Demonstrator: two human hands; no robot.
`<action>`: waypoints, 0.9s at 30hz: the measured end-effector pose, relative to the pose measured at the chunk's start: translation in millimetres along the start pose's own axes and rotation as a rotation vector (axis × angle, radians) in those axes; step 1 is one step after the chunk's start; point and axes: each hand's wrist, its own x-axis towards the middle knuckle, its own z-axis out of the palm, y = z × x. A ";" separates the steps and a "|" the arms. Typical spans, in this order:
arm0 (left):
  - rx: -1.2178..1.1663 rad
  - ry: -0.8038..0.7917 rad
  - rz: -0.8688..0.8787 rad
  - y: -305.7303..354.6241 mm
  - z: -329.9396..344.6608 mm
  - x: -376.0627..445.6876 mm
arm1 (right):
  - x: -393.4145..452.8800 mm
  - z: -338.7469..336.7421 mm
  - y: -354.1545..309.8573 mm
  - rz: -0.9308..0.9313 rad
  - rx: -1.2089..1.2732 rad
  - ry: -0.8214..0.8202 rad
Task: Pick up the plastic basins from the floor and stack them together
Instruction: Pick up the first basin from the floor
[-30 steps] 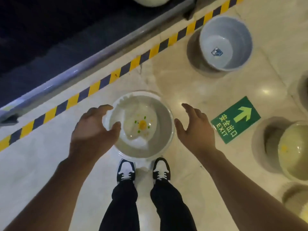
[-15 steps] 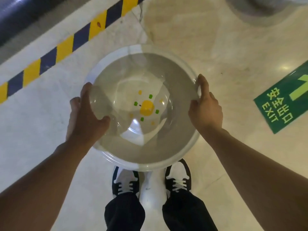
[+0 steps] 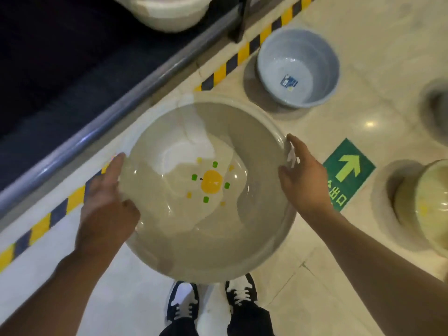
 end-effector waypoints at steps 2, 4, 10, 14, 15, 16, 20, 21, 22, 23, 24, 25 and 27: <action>-0.057 -0.035 0.077 42.2 -48.8 -6.3 | -3.4 -59.3 -24.5 0.032 0.025 0.097; -0.047 -0.001 0.161 90.9 -98.0 -16.1 | -11.2 -120.9 -50.5 0.032 0.054 0.178; -0.035 0.035 0.370 254.3 -241.3 -73.0 | -57.9 -311.2 -118.8 0.137 0.110 0.369; 0.037 -0.019 0.615 357.1 -315.7 -128.2 | -118.1 -429.3 -143.9 0.216 0.099 0.542; 0.041 -0.055 0.656 381.2 -327.9 -144.6 | -138.6 -457.1 -145.3 0.211 0.099 0.593; 0.035 -0.093 0.690 404.4 -337.6 -163.1 | -161.6 -484.1 -144.5 0.203 0.097 0.644; 0.050 -0.223 0.911 485.0 -350.1 -246.6 | -260.1 -576.5 -125.5 0.312 0.069 0.765; 0.062 -0.255 0.963 503.4 -346.1 -270.3 | -287.7 -594.5 -117.6 0.349 0.074 0.792; 0.089 -0.287 1.005 521.3 -338.2 -295.7 | -317.6 -610.3 -108.3 0.383 0.077 0.824; 0.124 -0.318 1.042 538.4 -328.1 -322.2 | -348.8 -624.0 -97.7 0.414 0.076 0.860; 0.148 -0.351 1.078 553.2 -316.4 -349.0 | -380.3 -635.1 -87.1 0.451 0.074 0.892; 0.157 -0.391 1.110 566.4 -303.9 -377.4 | -412.1 -644.6 -76.3 0.498 0.072 0.924; 0.168 -0.470 1.182 590.3 -275.6 -436.3 | -474.6 -659.2 -51.2 0.601 0.066 0.998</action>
